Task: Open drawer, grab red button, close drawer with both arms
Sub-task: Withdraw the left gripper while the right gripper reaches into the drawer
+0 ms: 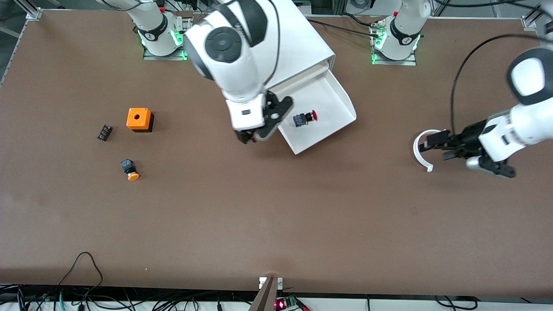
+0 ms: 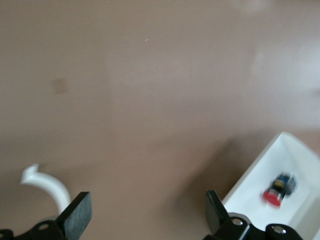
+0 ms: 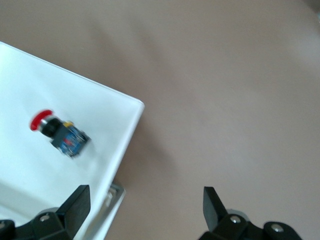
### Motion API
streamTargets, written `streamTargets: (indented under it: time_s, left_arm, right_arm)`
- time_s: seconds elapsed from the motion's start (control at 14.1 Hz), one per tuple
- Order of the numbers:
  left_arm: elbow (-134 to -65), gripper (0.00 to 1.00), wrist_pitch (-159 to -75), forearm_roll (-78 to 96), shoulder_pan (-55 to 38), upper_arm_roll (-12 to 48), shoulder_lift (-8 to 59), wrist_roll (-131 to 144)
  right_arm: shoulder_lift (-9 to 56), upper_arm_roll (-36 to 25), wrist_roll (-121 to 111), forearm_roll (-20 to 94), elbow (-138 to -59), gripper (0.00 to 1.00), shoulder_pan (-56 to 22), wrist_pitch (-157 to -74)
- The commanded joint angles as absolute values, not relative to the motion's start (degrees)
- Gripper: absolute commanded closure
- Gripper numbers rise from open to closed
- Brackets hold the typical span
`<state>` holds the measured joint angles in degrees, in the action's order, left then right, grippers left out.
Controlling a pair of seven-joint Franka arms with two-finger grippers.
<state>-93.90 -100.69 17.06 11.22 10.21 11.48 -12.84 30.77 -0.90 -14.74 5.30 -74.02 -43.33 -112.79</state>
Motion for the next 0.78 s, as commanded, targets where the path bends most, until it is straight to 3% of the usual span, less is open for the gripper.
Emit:
streamTargets:
  time_s: [0.0, 0.21, 0.71]
  left_arm:
    - [-86.41, 0.00, -89.69, 9.42, 9.76, 9.23, 10.47, -5.39]
    - [-84.29, 0.00, -81.93, 3.36, 10.10, 9.93, 5.99, -3.25]
    - [-85.25, 0.00, -86.74, 2.55, 9.67, 10.11, 5.80, -3.34]
  right_arm:
    - [33.48, 0.09, -18.01, 5.97, -70.93, 0.00, -43.59, -113.29]
    - [34.54, 1.22, -26.07, 6.24, -70.93, 0.00, -44.47, -113.29]
    - [37.88, 2.55, -43.83, 2.92, -69.87, 0.00, -47.54, -114.52]
